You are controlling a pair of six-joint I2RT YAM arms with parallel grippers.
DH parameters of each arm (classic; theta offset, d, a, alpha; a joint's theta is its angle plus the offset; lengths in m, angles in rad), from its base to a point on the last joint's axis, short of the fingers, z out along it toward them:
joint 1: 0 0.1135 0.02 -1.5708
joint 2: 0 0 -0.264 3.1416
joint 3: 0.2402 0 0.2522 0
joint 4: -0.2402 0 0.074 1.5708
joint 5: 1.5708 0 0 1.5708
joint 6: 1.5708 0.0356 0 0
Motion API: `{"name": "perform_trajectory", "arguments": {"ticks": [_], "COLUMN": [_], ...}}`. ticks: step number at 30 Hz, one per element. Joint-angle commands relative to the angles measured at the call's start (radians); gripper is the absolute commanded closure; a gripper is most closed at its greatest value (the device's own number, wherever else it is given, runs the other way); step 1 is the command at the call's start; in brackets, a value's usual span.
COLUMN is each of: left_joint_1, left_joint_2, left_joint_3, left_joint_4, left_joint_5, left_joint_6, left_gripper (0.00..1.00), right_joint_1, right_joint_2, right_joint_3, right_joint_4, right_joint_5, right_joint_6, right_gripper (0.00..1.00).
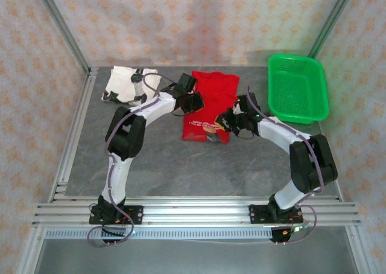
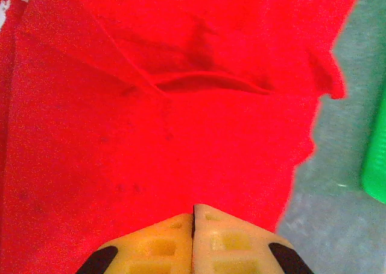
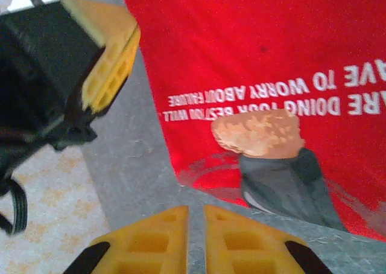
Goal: Fold and stack the t-shirts
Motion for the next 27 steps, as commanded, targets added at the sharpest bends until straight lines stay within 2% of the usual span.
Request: {"name": "perform_trajectory", "arguments": {"ticks": [1, 8, 17, 20, 23, 26, 27], "left_joint_1": [0.009, 0.037, 0.070, 0.080, 0.093, 0.118, 0.127], "left_joint_2": [0.046, 0.197, 0.333, 0.287, 0.189, 0.048, -0.018], "left_joint_3": [0.098, 0.294, 0.507, 0.501, 0.500, 0.471, 0.439], "left_joint_4": [-0.009, -0.078, -0.166, -0.172, -0.196, -0.227, -0.222], "left_joint_5": [-0.019, -0.066, -0.092, -0.117, -0.157, -0.183, -0.185], "left_joint_6": [0.003, 0.023, 0.067, 0.093, 0.128, 0.154, 0.162], "left_gripper": [0.92, 0.92, 0.92, 0.91, 0.87, 0.74, 0.64], "right_joint_1": [0.014, 0.020, 0.020, 0.019, 0.006, -0.046, -0.076], "right_joint_2": [0.004, 0.023, 0.036, -0.049, -0.154, -0.265, -0.311], "right_joint_3": [-0.044, -0.139, -0.143, -0.095, 0.007, 0.097, 0.118], "right_joint_4": [0.081, 0.116, 0.047, 0.002, -0.146, -0.331, -0.400], "right_joint_5": [0.011, 0.053, 0.065, 0.086, 0.105, 0.110, 0.114], "right_joint_6": [0.021, 0.031, 0.014, 0.001, -0.059, -0.133, -0.155], "right_gripper": [0.86, 0.87, 0.88, 0.80, 0.67, 0.52, 0.43]}}
